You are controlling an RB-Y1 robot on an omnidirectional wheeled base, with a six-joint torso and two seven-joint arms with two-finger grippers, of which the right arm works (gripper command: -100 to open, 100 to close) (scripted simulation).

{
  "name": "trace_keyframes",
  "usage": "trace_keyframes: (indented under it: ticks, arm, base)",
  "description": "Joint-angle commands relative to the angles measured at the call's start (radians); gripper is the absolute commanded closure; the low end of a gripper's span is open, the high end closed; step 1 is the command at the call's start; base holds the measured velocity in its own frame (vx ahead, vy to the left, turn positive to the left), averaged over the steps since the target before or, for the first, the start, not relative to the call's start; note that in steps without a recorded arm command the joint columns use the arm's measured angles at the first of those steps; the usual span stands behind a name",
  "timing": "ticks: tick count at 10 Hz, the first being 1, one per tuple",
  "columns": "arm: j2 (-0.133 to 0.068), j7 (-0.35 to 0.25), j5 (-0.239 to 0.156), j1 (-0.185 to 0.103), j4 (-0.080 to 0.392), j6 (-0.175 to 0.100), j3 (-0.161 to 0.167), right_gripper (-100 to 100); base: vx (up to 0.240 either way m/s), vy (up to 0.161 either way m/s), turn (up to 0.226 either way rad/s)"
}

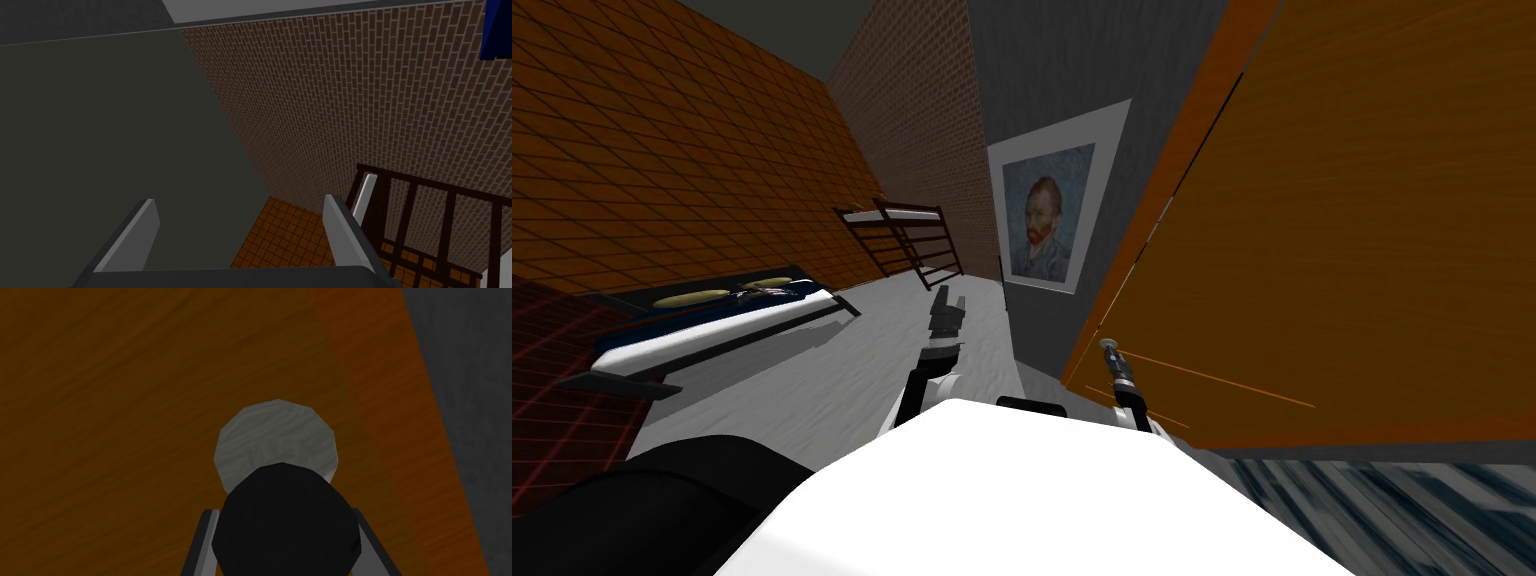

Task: Pull the door open

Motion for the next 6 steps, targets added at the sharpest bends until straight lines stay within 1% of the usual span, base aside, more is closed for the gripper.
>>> trace_keyframes:
  ticks: [1,2,3,4,5,6]
  arm:
    - [0.004,-0.050,-0.013,-0.003,0.012,-0.004,0.010,100]
    - [0.004,-0.063,-0.013,-0.003,0.012,-0.004,0.010,100]
    - [0.003,-0.097,-0.023,-0.004,0.013,-0.003,0.015,100]
    - [0.003,-0.103,-0.023,-0.004,0.013,-0.003,0.015,100]
    - [0.002,-0.141,-0.034,-0.005,0.014,-0.003,0.020,100]
    - [0.002,-0.143,-0.034,-0.005,0.014,-0.003,0.020,100]
  base:
    - [-0.036,-0.016,0.049]
    - [-0.031,-0.012,0.018]
    - [-0.028,-0.011,0.034]
    - [-0.024,-0.008,0.024]
    - [-0.034,-0.011,0.042]
    - [-0.026,-0.012,0.026]
